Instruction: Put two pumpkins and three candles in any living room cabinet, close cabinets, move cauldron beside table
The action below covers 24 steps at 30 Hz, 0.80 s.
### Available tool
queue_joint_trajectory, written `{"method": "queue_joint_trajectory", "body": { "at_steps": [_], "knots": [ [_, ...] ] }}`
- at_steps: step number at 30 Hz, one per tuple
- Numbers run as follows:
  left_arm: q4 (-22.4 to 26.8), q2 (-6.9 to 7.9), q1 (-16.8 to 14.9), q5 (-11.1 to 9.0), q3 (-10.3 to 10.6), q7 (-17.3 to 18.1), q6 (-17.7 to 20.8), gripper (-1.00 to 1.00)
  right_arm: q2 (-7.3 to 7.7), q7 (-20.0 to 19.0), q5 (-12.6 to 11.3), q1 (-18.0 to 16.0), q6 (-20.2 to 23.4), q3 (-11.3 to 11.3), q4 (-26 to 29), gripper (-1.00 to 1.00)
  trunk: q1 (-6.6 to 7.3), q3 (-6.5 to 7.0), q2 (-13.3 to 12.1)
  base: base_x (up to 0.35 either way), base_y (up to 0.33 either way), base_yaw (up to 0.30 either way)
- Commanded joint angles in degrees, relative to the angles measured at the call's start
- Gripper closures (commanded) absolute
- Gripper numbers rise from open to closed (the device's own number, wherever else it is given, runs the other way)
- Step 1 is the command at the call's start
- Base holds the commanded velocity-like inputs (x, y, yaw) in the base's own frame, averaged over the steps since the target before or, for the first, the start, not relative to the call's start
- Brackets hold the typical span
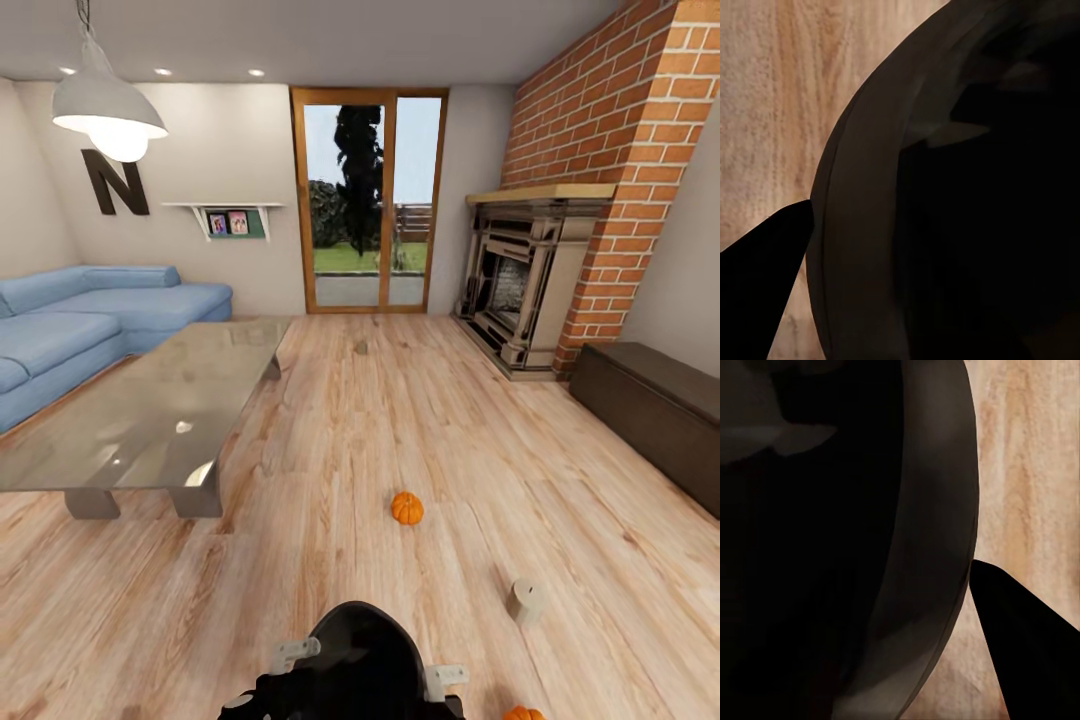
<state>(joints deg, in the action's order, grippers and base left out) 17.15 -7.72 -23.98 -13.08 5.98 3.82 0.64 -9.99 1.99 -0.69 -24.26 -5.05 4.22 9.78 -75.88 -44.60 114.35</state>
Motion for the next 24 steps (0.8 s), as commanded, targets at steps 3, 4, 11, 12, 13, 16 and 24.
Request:
{"method": "queue_joint_trajectory", "body": {
  "at_steps": [3, 4, 11, 12, 13, 16, 24],
  "knots": [
    [-0.1, 0.08, 0.0, -0.2, 0.1, -0.2, 0.1, 1.0, -0.01, -0.4, -0.1, -0.1, -1.5, 0.7, 0.6, 1.0, 0.68, 0.49, -1.2, 0.0, 0.0, 0.0],
    [-0.1, 0.08, 0.0, -0.2, 0.1, -0.2, 0.1, 1.0, -0.01, -0.3, -0.1, -0.1, -1.5, 0.7, 0.6, 1.0, 0.9, 0.67, -1.6, 0.0, 0.0, 0.0],
    [-0.1, 0.08, 0.0, -0.2, 0.1, -0.2, 0.1, 1.0, -0.01, -0.3, -0.1, 0.0, -1.5, 0.7, 0.6, 1.0, 2.43, 1.93, -4.4, 0.0, 0.0, 0.0],
    [-0.1, 0.08, 0.0, -0.2, 0.1, -0.2, 0.1, 1.0, -0.01, -0.3, -0.1, 0.0, -1.5, 0.7, 0.6, 1.0, 2.65, 2.11, -4.8, 0.0, 0.0, 0.0],
    [-0.1, 0.08, 0.0, -0.2, 0.1, -0.2, 0.1, 1.0, -0.01, -0.3, -0.1, -0.1, -1.5, 0.7, 0.6, 1.0, 2.87, 2.29, -5.2, 0.0, 0.0, 0.0],
    [-0.1, 0.08, 0.0, -0.2, 0.1, -0.2, 0.1, 1.0, -0.01, -0.3, -0.1, 0.0, -1.5, 0.7, 0.6, 1.0, 3.53, 2.83, -6.4, 0.0, 0.0, 0.0],
    [-0.1, 0.08, 0.0, -0.2, 0.1, -0.2, 0.1, 1.0, -0.01, -0.3, -0.1, 0.0, -1.5, 0.7, 0.6, 1.0, 5.07, 4.08, -9.2, 0.0, 0.0, 0.0]
  ]
}}
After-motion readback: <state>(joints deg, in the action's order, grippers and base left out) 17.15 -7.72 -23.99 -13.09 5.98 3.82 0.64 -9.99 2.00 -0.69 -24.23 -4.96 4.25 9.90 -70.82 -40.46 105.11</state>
